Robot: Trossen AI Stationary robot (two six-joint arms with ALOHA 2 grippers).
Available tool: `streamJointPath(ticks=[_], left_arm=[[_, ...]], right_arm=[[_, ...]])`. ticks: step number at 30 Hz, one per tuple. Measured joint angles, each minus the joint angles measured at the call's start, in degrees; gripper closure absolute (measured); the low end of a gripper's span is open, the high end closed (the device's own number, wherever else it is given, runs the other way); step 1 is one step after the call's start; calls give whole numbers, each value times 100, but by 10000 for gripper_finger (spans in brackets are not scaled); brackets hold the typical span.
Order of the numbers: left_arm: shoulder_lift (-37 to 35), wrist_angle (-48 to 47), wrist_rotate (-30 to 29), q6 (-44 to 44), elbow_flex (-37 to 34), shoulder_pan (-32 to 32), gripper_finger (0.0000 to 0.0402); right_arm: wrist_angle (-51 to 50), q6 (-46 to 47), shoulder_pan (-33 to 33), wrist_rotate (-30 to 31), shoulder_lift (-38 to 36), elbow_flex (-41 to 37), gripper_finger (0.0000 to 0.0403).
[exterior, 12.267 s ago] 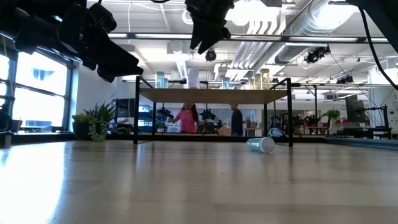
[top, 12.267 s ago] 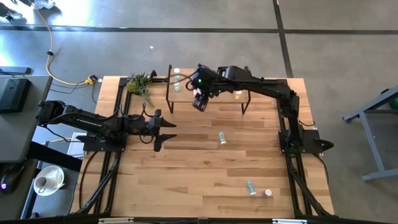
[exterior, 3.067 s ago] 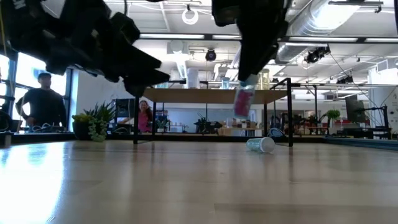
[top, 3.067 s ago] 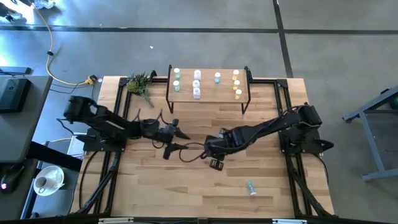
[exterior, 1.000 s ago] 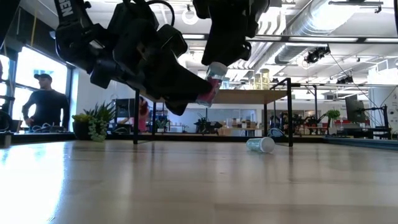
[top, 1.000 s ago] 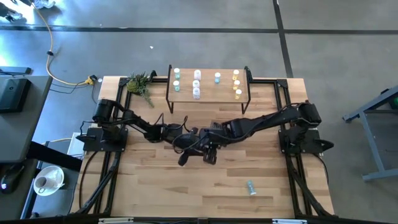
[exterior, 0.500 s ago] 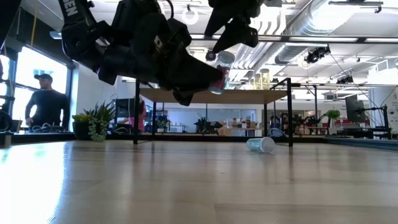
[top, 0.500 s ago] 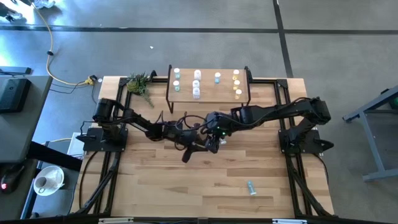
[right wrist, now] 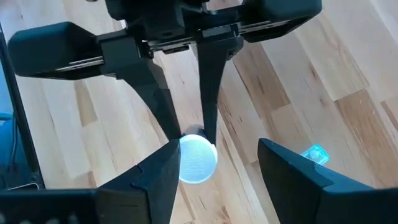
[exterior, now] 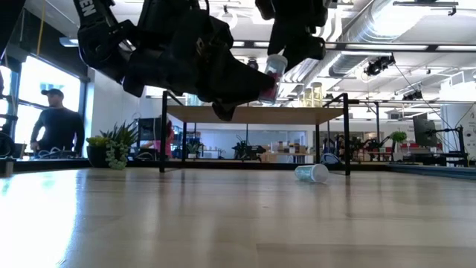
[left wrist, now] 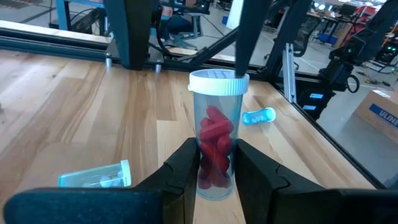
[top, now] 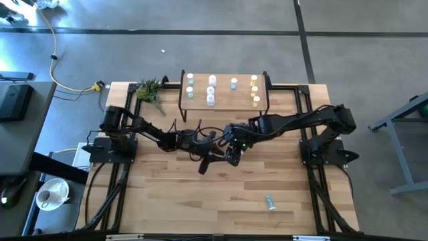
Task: Pick and place medicine bottles onto shelf by color
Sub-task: Put the bottom blue pill bottle on the shelf aligned with the other blue pill bottle
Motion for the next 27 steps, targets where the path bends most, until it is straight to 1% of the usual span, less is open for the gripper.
streamJointPath(ticks=[7, 12, 19, 24, 27], left_arm=[[1, 0, -56, 13, 0, 4, 323], [1, 0, -239, 17, 0, 0, 323], [-1, 74, -323, 15, 4, 4, 323], [-1, 74, -312, 15, 4, 4, 323], [-1, 74, -312, 15, 4, 4, 323]], right_arm=[[5, -28, 2, 0, 11, 0, 197], [3, -37, 1, -3, 11, 0, 197], [-50, -12, 42, -130, 22, -7, 197], [-56, -5, 39, 28, 22, -7, 197], [-56, -38, 39, 65, 22, -7, 205]])
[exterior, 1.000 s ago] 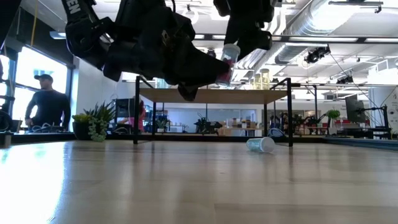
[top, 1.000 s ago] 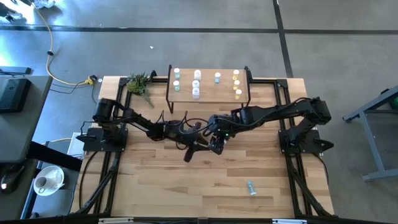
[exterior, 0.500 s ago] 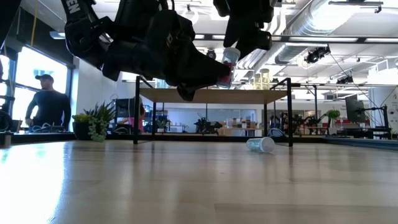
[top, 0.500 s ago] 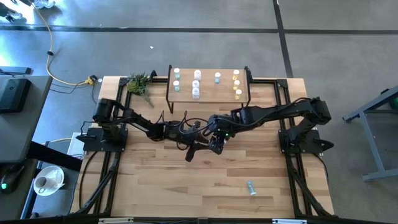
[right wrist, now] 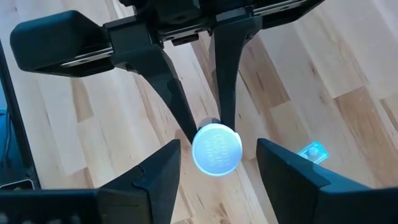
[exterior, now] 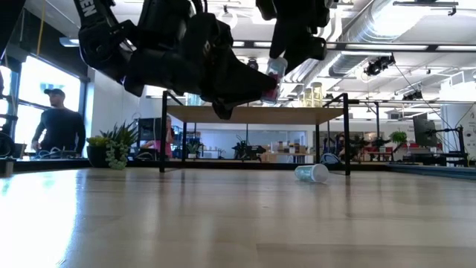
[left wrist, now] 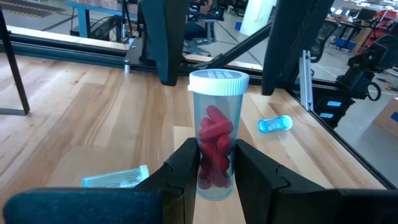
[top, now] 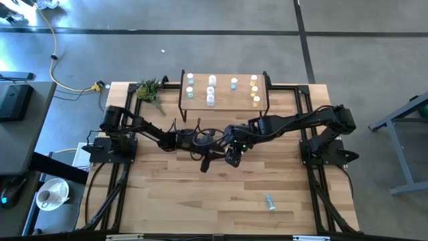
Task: Pick and place medicine bottles onto shelf by color
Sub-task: Put the bottom blue pill bottle on the shelf aligned with the other blue pill bottle
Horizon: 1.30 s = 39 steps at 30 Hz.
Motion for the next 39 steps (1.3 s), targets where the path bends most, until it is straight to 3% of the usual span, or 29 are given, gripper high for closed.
streamJointPath(ticks=[15, 30, 39], left_arm=[[0, 4, 4, -4, -3, 95, 318], [0, 24, 1, 0, -4, 129, 304], [-9, 72, -22, 2, -2, 129, 241]], right_arm=[[-18, 30, 0, -6, 0, 0, 305], [-23, 36, 0, 64, 0, 0, 306], [-22, 40, 2, 159, 9, 0, 306]])
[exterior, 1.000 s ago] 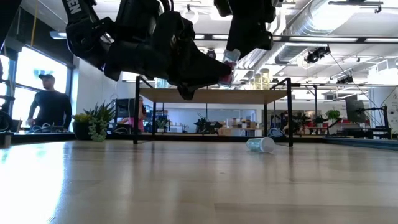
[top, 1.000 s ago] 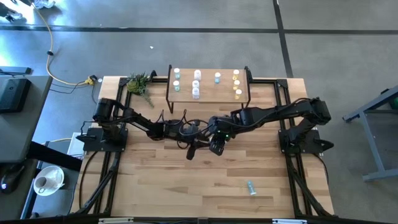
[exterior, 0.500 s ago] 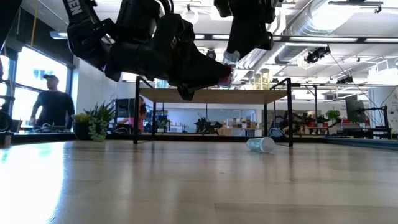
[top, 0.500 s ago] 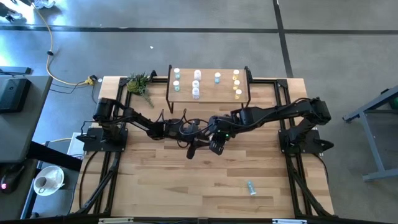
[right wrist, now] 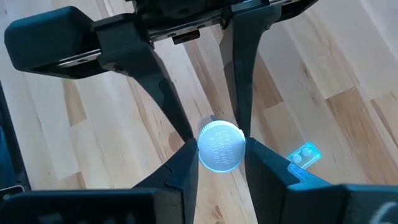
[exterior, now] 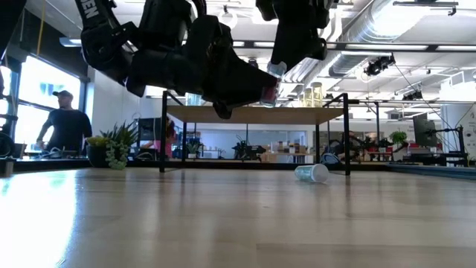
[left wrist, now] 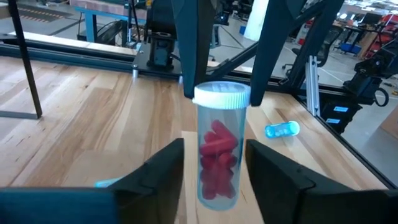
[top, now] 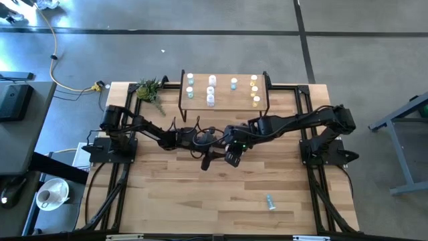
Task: Pick and place medicine bottles onto shelf by color
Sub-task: Put the bottom blue pill bottle on the shelf aligned with the other blue pill bottle
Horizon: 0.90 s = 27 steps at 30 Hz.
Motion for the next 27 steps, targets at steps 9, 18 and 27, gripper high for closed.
streamJointPath(ticks=[9, 18, 27], left_arm=[[-478, -975, 68, 1, -2, 169, 171], [-1670, -2727, 26, 118, -2, 597, 167], [-2932, -3900, 26, 207, -2, 519, 167]], right_arm=[[-44, -43, -28, 46, 0, 30, 306], [-708, -297, -163, 510, -9, 909, 306], [-1061, -795, -777, 1094, -11, 2216, 306]])
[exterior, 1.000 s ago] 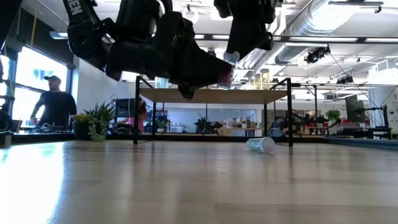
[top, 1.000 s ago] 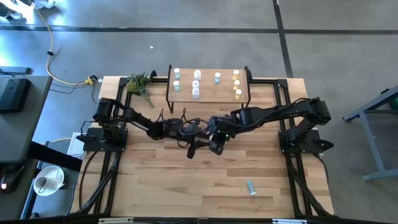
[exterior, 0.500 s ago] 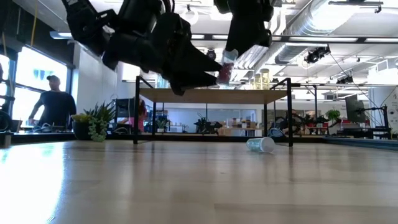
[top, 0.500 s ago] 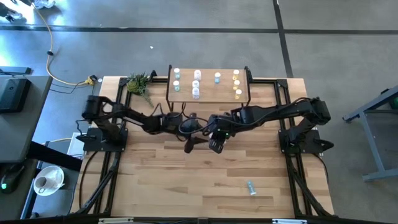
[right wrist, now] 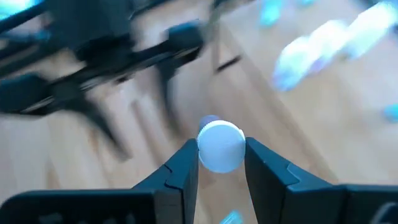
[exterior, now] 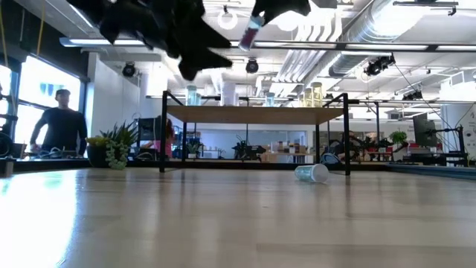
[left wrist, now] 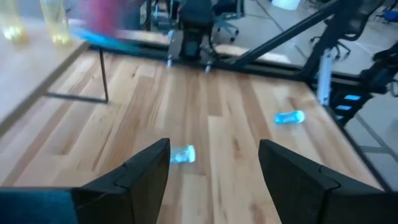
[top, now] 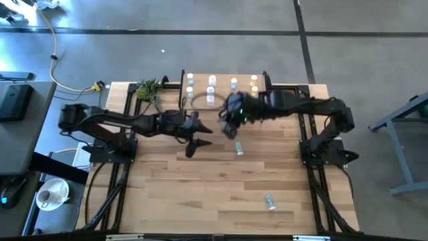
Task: Pick and place medicine bottles onto shelf by color
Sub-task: Put the bottom blue pill bottle on the shelf aligned with the other blue pill bottle
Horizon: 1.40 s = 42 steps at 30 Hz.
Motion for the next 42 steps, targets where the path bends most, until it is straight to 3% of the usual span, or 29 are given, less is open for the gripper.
streamJointPath(ticks=[8, 17, 27, 36, 42], left_arm=[[-1264, -958, 4, -50, 0, -95, 167], [-2157, -2084, 2, -123, -83, -189, 167], [-2219, -719, 7, -474, -1243, -620, 167], [-2217, -183, 4, -664, -1700, -810, 167], [-2215, -165, 4, -664, -1720, -886, 167]], right_arm=[[-363, -131, -943, 558, -9, 748, 306], [-656, 92, -1819, 346, 170, 698, 306], [-701, 16, -2072, -227, 691, 680, 306], [-912, 33, -1928, -164, 675, 798, 306], [-1110, 35, -1552, 213, 680, 787, 306]])
